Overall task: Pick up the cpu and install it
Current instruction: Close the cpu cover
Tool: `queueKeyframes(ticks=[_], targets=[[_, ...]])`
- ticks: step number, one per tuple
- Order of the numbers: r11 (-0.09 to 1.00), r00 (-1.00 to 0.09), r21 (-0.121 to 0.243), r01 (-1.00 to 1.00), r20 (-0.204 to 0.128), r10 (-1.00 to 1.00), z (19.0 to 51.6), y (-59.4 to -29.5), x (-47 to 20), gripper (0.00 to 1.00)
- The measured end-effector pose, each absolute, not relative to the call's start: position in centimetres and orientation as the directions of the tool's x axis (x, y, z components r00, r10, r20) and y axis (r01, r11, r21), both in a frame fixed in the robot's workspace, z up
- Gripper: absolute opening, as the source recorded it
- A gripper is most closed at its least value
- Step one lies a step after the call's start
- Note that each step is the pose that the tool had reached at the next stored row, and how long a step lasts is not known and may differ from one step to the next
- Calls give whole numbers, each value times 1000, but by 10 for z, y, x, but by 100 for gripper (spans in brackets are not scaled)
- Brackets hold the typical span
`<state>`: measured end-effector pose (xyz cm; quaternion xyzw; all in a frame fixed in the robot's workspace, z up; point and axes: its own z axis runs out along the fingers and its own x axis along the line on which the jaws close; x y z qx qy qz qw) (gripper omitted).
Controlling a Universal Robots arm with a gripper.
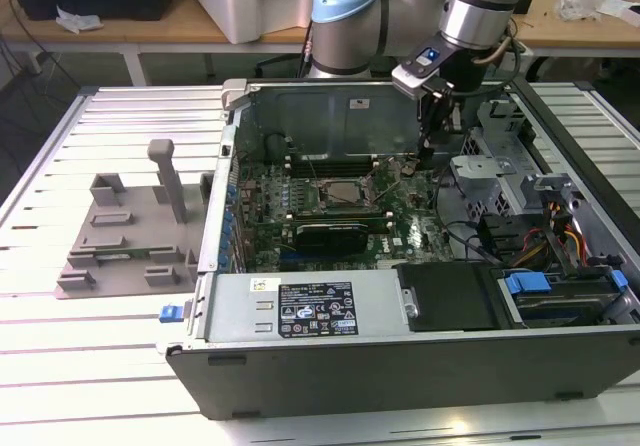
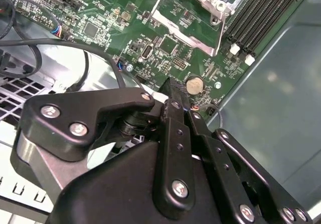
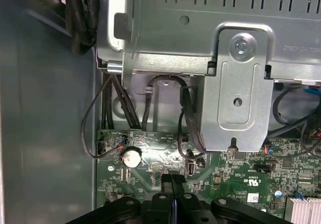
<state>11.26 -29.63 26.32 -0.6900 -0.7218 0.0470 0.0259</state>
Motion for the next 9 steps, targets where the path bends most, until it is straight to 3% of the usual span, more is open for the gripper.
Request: queueKeyframes(ticks=[9], targets=[[43, -46, -104, 994, -27, 999, 255, -296, 111, 11]])
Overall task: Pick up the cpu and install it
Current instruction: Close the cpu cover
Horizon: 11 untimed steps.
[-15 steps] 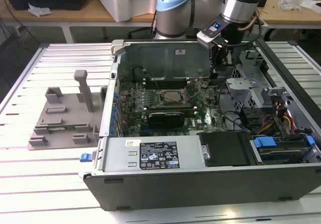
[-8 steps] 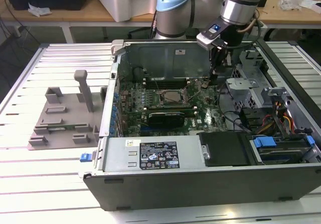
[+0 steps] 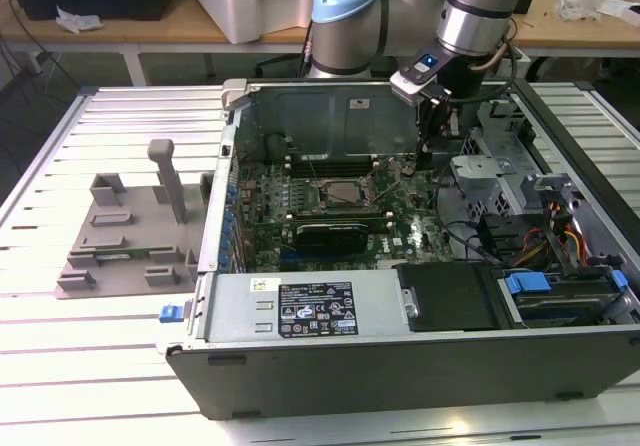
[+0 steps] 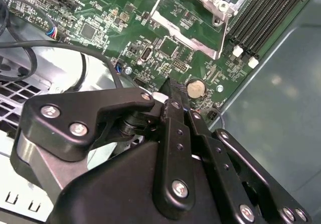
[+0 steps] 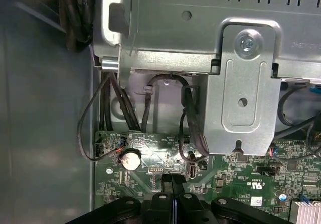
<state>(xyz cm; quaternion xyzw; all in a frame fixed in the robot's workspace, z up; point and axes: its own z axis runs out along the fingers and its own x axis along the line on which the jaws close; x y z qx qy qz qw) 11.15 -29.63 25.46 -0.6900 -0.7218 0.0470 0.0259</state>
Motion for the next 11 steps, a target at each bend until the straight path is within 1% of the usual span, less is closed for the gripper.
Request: queueKeyframes(ticks=[11], targets=[[43, -46, -104, 994, -27, 999, 250, -296, 74, 11]])
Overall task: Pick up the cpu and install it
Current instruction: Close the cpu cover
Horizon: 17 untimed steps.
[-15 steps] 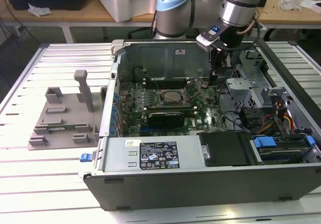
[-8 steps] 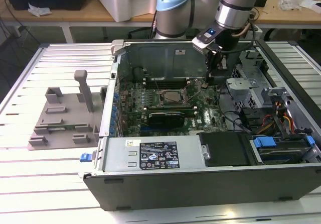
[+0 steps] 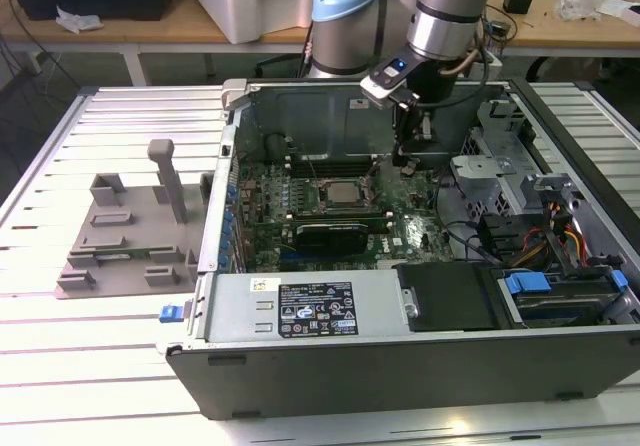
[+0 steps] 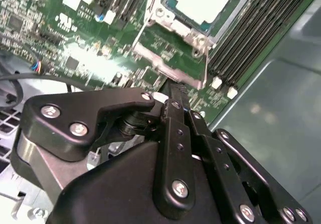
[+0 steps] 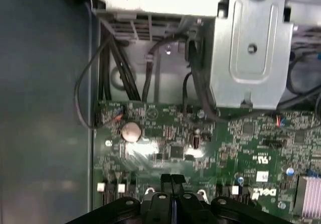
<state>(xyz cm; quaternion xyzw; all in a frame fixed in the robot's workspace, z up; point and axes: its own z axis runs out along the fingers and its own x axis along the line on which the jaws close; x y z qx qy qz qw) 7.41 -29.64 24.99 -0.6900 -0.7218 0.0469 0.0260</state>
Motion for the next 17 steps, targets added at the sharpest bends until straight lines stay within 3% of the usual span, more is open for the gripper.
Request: queueKeyframes(ticks=[17], targets=[[43, -47, -104, 994, -27, 999, 236, -297, -1, 11]])
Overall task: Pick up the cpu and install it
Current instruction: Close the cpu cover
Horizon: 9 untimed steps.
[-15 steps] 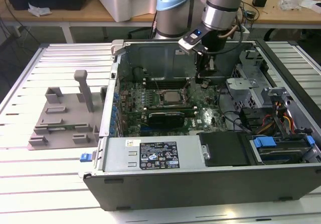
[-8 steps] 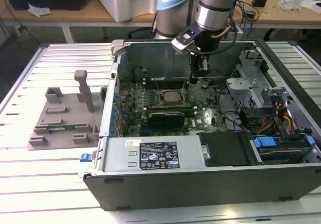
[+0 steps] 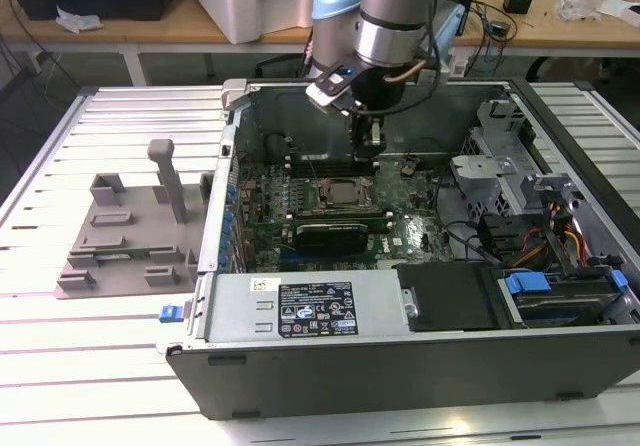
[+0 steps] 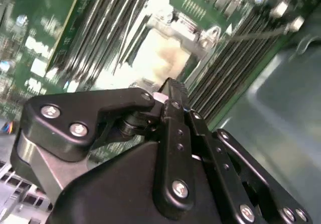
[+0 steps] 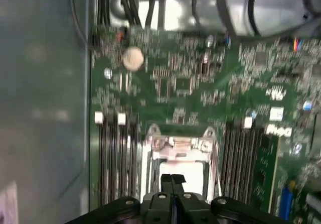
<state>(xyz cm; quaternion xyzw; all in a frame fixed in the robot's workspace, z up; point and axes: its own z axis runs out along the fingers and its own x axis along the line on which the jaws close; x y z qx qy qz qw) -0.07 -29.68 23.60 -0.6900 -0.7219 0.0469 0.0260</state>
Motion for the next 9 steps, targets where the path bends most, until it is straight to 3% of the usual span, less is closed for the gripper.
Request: queueKeyframes(ticks=[9], targets=[[45, -48, -104, 994, -27, 998, 215, -307, -30, 11]])
